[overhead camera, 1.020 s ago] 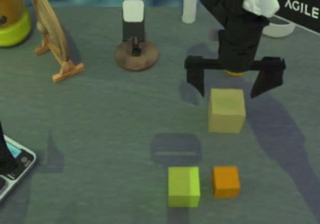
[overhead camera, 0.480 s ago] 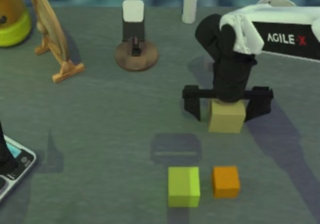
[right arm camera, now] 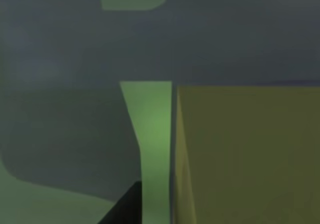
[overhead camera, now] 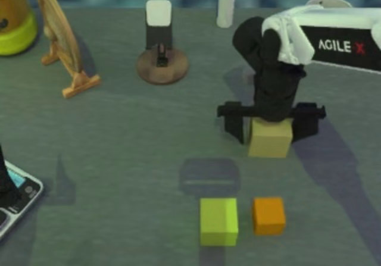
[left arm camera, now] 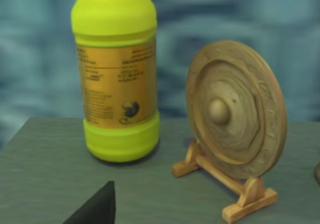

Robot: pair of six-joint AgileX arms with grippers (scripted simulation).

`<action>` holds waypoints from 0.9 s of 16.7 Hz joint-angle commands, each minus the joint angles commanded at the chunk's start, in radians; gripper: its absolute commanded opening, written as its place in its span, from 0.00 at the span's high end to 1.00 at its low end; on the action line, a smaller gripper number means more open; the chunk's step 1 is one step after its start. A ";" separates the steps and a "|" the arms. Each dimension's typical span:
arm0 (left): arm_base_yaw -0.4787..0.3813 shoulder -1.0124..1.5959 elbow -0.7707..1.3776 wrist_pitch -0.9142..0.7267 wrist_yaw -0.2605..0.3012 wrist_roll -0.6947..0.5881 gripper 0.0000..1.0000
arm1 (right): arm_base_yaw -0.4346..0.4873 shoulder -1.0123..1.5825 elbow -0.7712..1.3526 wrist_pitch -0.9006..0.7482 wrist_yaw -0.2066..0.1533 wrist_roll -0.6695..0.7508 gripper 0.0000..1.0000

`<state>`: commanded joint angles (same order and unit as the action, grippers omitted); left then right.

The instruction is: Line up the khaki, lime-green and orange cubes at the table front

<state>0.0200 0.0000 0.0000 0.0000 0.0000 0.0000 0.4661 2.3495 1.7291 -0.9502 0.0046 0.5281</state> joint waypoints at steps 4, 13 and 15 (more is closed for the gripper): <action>0.000 0.000 0.000 0.000 0.000 0.000 0.00 | 0.000 0.000 0.000 0.000 0.000 0.000 0.68; 0.000 0.000 0.000 0.000 0.000 0.000 0.00 | 0.000 0.000 0.000 0.000 0.000 0.000 1.00; 0.000 0.000 0.000 0.000 0.000 0.000 0.00 | 0.000 0.000 0.000 0.000 0.000 0.000 1.00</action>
<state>0.0200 0.0000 0.0000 0.0000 0.0000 0.0000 0.4661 2.3495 1.7291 -0.9502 0.0046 0.5281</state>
